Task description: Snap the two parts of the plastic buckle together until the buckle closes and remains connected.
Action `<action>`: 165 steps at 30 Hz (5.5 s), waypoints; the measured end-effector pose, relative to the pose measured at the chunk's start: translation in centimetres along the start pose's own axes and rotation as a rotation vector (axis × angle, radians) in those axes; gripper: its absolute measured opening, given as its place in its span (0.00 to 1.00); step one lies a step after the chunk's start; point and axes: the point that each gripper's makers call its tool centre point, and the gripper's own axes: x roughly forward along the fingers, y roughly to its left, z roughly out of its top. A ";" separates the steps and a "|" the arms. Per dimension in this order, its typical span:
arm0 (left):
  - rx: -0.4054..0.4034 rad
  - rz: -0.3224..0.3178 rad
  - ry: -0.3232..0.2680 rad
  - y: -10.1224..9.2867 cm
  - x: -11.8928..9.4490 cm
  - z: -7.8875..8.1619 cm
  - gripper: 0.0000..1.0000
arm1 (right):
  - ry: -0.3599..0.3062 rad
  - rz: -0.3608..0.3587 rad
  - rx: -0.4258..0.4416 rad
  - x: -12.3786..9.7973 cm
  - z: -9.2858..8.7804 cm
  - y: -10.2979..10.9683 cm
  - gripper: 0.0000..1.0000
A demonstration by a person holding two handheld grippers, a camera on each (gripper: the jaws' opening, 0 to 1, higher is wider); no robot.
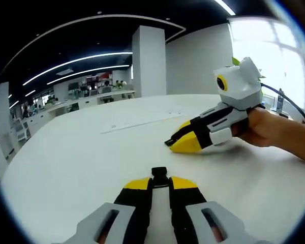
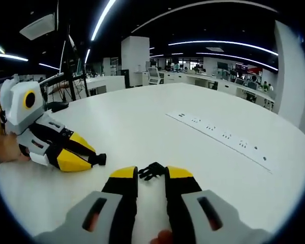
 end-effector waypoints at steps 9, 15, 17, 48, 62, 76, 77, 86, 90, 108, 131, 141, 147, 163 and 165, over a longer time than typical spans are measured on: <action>0.012 -0.030 0.003 -1.0 -0.1 -0.1 0.12 | 0.008 -0.031 0.008 -3.2 -1.6 0.6 0.22; 0.017 -0.040 0.005 -1.3 -0.2 -0.2 0.12 | 0.008 -0.047 0.014 -4.5 -2.1 0.0 0.22; 0.016 -0.044 0.007 -1.4 -0.3 -0.2 0.12 | 0.011 -0.048 0.017 -4.9 -2.3 0.1 0.22; 0.047 -0.146 0.064 -1.4 -3.0 -1.4 0.12 | 0.040 -0.112 0.062 -10.2 -5.5 3.3 0.25; 0.068 -0.173 0.073 -2.2 -4.4 -2.0 0.12 | 0.028 -0.064 0.067 -10.6 -4.9 5.9 0.23; 0.053 -0.175 0.053 -2.1 -4.4 -2.1 0.12 | 0.010 -0.021 0.058 -8.5 -3.8 6.9 0.22; 0.053 -0.173 0.051 -2.2 -4.4 -2.2 0.12 | 0.009 -0.018 0.057 -8.5 -3.7 7.1 0.22; 0.051 -0.179 0.047 -2.1 -4.4 -2.2 0.12 | -0.008 -0.034 0.044 -9.5 -2.8 5.3 0.23; 0.054 -0.183 0.046 -2.1 -4.4 -2.2 0.12 | 0.000 -0.040 0.027 -10.0 -3.1 3.8 0.23; 0.070 -0.200 0.029 -2.4 -4.2 -2.1 0.14 | 0.007 0.029 0.021 -9.1 -4.7 3.2 0.22; 0.059 -0.193 0.016 -2.0 -3.9 -1.9 0.13 | -0.011 0.020 0.018 -9.8 -4.8 3.2 0.18; 0.058 -0.202 0.011 -2.1 -3.9 -1.9 0.12 | -0.025 0.027 -0.012 -9.4 -4.6 2.9 0.16; 0.059 -0.202 0.011 -2.0 -3.8 -1.9 0.12 | -0.033 0.024 -0.023 -9.4 -4.7 3.0 0.14; 0.058 -0.206 0.011 -1.9 -3.9 -1.9 0.12 | -0.040 0.024 -0.032 -9.2 -4.5 3.4 0.14; 0.057 -0.206 0.011 -1.7 -3.8 -1.9 0.12 | -0.042 0.027 -0.039 -9.2 -4.5 3.3 0.13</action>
